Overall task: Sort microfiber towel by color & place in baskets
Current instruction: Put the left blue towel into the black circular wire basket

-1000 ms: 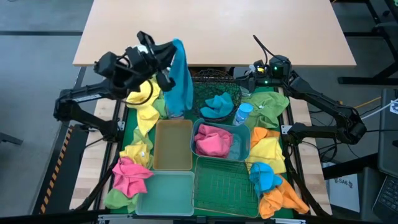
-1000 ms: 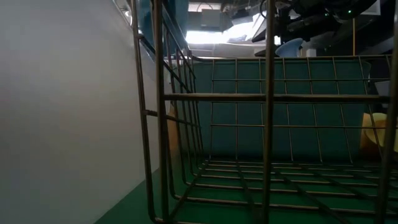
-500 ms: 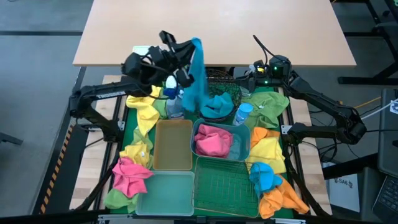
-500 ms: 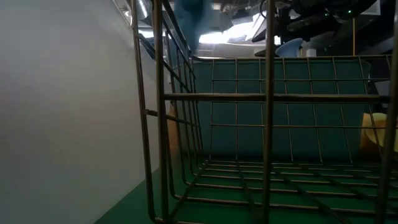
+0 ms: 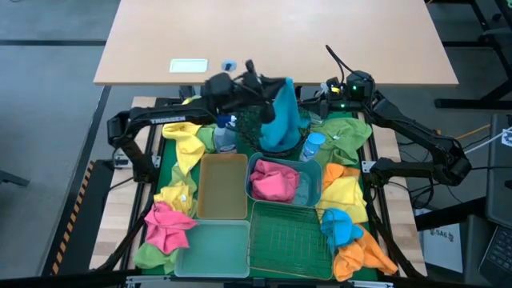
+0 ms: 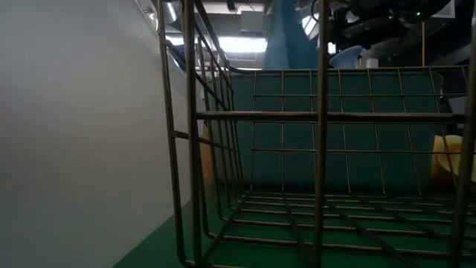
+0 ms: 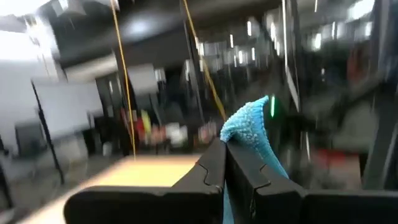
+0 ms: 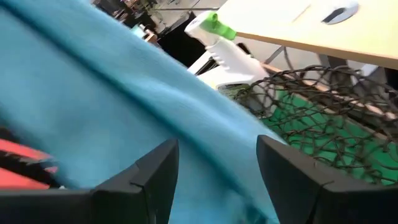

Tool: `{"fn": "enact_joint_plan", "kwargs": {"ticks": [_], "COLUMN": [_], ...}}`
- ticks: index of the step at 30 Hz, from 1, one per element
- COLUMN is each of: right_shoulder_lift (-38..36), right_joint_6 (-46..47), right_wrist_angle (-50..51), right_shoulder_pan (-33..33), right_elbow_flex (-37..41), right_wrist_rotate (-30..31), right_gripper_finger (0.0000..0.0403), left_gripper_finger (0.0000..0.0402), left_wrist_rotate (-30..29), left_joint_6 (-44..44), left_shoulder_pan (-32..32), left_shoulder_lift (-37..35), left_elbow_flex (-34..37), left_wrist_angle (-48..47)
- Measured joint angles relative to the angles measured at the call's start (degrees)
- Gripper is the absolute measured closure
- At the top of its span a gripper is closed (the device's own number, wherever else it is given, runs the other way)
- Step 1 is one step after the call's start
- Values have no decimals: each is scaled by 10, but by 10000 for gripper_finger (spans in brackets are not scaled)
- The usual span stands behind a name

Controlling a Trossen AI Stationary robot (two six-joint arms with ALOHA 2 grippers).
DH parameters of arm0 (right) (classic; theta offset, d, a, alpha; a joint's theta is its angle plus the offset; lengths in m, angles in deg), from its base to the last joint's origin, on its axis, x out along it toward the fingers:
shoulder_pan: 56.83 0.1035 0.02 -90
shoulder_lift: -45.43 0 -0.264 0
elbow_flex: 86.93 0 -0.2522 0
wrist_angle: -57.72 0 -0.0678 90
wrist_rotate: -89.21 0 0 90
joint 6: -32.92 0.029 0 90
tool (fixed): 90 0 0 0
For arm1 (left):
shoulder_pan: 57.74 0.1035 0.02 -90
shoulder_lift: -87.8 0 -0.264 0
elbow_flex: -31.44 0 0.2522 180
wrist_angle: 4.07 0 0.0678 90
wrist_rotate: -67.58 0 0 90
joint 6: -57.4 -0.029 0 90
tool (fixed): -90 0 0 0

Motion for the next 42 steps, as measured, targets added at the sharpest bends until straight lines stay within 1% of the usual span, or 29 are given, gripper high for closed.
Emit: {"fn": "enact_joint_plan", "kwargs": {"ticks": [4,12,16,19,24,27,29,31,34,40,42], "right_shoulder_lift": [-13,-65,-98,-123,-157,-171,-176,-178,-177,-175,-175], "right_joint_6": [0,0,1,2,2,1,1,1,1,2,2], "right_wrist_angle": [0,8,48,89,137,147,161,173,197,228,228], "right_shoulder_pan": [0,0,0,12,73,129,168,209,268,372,401], "right_elbow_flex": [0,0,0,0,0,0,0,0,0,0,0], "right_wrist_rotate": [-20,-21,-45,-53,-30,-10,14,30,46,94,101], "right_gripper_finger": [187,187,187,187,187,187,187,187,187,187,187], "left_gripper_finger": [401,401,401,401,401,401,401,395,372,306,287], "left_wrist_rotate": [0,0,0,0,-11,-11,-11,-11,-17,-80,-96], "left_joint_6": [0,0,0,0,0,0,0,0,0,18,23], "left_shoulder_pan": [7,7,6,6,6,6,6,6,6,5,4], "left_shoulder_lift": [17,22,22,22,22,22,22,22,22,22,22], "left_elbow_flex": [0,0,0,0,0,0,0,0,0,0,0], "left_wrist_angle": [-103,-310,-385,-420,-429,-429,-429,-430,-431,-440,-440]}}
